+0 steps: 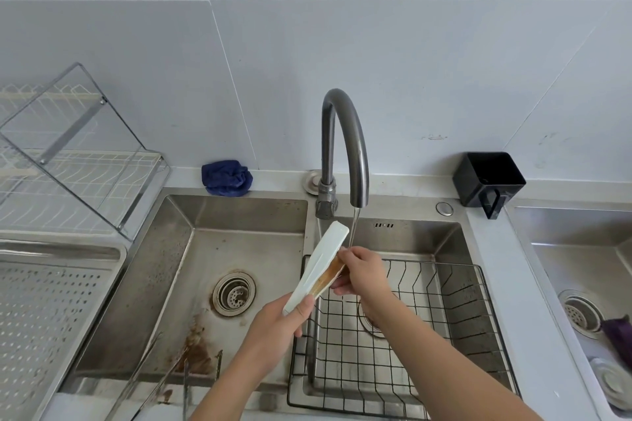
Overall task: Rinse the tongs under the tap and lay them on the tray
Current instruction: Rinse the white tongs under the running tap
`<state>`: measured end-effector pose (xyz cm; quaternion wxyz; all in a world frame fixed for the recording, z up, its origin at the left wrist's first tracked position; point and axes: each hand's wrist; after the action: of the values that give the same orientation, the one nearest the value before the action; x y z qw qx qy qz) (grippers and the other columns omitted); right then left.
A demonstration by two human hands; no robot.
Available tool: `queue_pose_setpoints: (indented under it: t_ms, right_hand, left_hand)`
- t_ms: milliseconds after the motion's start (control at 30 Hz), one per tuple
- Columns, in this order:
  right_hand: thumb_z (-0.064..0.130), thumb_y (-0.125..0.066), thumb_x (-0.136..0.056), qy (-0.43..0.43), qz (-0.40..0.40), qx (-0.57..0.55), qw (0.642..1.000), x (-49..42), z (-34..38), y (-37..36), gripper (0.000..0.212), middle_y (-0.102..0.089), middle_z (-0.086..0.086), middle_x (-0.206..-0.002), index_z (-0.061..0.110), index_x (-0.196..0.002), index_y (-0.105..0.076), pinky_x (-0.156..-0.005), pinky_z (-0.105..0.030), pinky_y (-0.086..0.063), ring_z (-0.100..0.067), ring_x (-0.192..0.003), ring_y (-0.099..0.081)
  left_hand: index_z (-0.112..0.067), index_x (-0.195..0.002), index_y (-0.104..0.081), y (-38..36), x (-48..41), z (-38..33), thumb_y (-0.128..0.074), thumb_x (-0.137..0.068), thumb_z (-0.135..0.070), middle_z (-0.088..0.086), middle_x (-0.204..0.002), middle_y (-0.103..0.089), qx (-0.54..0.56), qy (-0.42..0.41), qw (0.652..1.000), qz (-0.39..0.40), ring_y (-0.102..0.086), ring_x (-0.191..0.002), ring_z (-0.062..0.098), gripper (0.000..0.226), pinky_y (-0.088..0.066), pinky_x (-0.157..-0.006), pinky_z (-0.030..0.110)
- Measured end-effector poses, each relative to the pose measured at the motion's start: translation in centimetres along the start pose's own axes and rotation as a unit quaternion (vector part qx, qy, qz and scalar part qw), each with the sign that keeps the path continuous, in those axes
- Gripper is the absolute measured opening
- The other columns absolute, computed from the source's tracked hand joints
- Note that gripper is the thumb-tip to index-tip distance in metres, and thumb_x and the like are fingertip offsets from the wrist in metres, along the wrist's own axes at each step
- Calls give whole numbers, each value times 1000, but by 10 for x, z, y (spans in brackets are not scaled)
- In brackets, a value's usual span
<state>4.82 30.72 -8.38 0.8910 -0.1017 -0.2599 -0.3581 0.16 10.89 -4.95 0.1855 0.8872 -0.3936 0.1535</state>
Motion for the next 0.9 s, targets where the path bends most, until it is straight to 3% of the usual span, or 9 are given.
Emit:
queue_pose_setpoints:
  t_ms: [167, 267, 333, 400, 467, 500, 633, 767, 900]
  right_hand:
    - [17, -58, -98, -6, 33, -8, 999, 2, -1, -1, 25, -71, -7, -65, -6, -99, -68, -51, -30, -58, -21, -55, -69]
    - [22, -58, -101, 8, 16, -3, 1000, -1, 0, 1, 23, -70, -8, -61, 4, -93, -68, -46, -31, -56, -21, -49, -66]
    - [24, -56, -103, 14, -10, 0, 1000, -2, -3, -1, 24, -70, -10, -61, 9, -88, -68, -45, -30, -54, -22, -48, -65]
    - [15, -53, -100, -1, -2, -18, 1000, -3, -5, -1, 22, -76, -17, -75, 4, -91, -70, -51, -34, -59, -26, -57, -71]
    - [6, -51, -95, -14, 38, -39, 998, -5, -6, 2, 22, -78, -23, -89, -3, -97, -71, -62, -38, -63, -30, -71, -77]
    - [6, -52, -94, -14, 48, -44, 998, -5, -6, 3, 22, -78, -23, -90, -5, -98, -71, -64, -38, -63, -31, -73, -77]
    - [21, -59, -101, 8, 5, -26, 1000, -6, -3, 3, 24, -76, -16, -73, 2, -91, -71, -57, -34, -61, -28, -62, -74]
    - [0, -55, -93, 7, 50, -46, 998, -6, -1, 6, 16, -77, -24, -86, -4, -94, -70, -70, -41, -65, -36, -80, -78]
    - [21, -66, -98, 23, -8, 0, 1000, -4, -2, 8, 24, -73, -18, -69, -1, -88, -70, -54, -35, -61, -24, -56, -71]
  left_hand:
    - [-44, -87, -73, 5, -3, 2, -51, -80, -80, -9, -60, -56, -12, 13, 1000, -20, -43, -41, 2, 43, -30, -51, 25]
    - [-43, -69, -70, 5, -3, 1, -51, -85, -76, -12, -48, -49, -14, 14, 1000, -15, -42, -39, 1, 42, -29, -52, 24]
    - [-39, -74, -72, 4, -4, 0, -52, -87, -73, -12, -50, -50, -12, 12, 1000, -15, -42, -40, 0, 41, -29, -52, 24]
    - [-34, -81, -75, 6, -6, -1, -52, -85, -72, -9, -53, -54, -6, 15, 1000, -19, -41, -40, 1, 45, -29, -50, 24]
    - [-36, -71, -72, 8, -7, 0, -52, -83, -72, -10, -48, -51, -17, 19, 999, -21, -41, -37, 1, 43, -28, -49, 25]
    - [-36, -68, -71, 9, -7, 1, -52, -83, -72, -10, -47, -51, -14, 19, 1000, -21, -40, -36, 1, 43, -27, -48, 25]
    - [-36, -96, -78, 8, -12, 2, -59, -81, -67, 2, -66, -64, 62, 24, 997, -26, -38, -41, 10, 39, -28, -42, 22]
    - [-31, -91, -79, 11, -16, 5, -63, -73, -73, 3, -69, -66, 59, 1, 997, -50, -43, -47, 12, 48, -33, -45, 23]
    - [-18, -88, -79, 13, -18, 5, -61, -69, -78, 4, -66, -55, 38, -20, 996, -72, -44, -50, 12, 66, -37, -48, 23]
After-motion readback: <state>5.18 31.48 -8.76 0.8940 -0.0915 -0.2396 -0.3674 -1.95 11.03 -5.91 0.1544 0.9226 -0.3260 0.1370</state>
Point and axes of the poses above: each hand's wrist, its own x-axis away from the middle knuckle, its own y-axis out of the back of the hand, z = x × y
